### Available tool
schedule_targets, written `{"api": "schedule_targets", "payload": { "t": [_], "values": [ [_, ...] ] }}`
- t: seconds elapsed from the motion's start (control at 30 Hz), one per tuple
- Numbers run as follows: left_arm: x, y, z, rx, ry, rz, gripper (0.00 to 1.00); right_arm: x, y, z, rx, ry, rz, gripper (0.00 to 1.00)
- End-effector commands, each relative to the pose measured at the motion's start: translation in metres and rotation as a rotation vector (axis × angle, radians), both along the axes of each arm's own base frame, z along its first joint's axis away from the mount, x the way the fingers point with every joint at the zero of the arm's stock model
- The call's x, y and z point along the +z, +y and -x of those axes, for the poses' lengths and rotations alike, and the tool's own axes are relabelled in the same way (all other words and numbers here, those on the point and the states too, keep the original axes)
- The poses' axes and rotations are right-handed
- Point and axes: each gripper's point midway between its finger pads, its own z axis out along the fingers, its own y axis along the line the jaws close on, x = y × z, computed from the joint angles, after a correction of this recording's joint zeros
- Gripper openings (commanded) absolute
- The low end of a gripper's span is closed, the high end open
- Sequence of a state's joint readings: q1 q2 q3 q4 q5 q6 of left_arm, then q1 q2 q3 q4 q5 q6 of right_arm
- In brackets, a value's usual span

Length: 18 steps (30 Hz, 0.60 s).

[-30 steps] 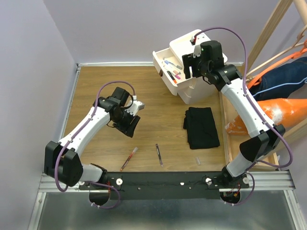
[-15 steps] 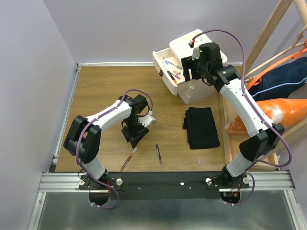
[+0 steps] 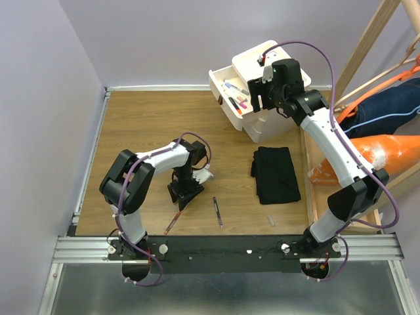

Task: Sort the stationery into containers
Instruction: Pick up the pen from the corner of the board.

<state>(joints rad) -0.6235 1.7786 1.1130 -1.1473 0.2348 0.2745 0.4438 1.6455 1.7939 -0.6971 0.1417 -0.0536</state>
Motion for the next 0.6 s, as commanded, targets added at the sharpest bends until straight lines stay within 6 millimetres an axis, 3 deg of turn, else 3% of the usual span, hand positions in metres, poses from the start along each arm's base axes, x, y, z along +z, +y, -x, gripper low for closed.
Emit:
{"api": "schedule_targets", "payload": {
  "t": [0.0,0.1,0.3,0.4,0.43,0.5,0.57],
  "values": [
    [-0.011,-0.011,-0.014,0.046,-0.042,-0.014,0.57,0.005,0.004,-0.002,0.017,-0.007,-0.009,0.82],
    [-0.014,-0.023,-0.010,0.051,-0.025,0.002,0.56,0.005,0.003,-0.002,0.014,-0.007,-0.007,0.82],
    [-0.025,-0.030,-0.003,0.025,-0.025,-0.020,0.54,0.002,0.000,0.001,0.012,-0.007,0.005,0.82],
    [-0.032,-0.028,-0.003,0.028,-0.027,-0.048,0.44,0.004,-0.001,0.003,0.012,-0.011,0.007,0.82],
    [-0.034,-0.026,-0.003,0.030,-0.027,-0.061,0.37,0.002,-0.001,0.003,0.011,-0.009,0.008,0.82],
    [-0.039,-0.021,-0.005,0.028,-0.040,-0.089,0.33,0.005,-0.003,0.003,0.010,-0.017,0.011,0.82],
    [-0.044,-0.018,-0.002,0.029,-0.036,-0.100,0.20,0.005,-0.003,0.004,0.010,-0.019,0.012,0.82]
  ]
}}
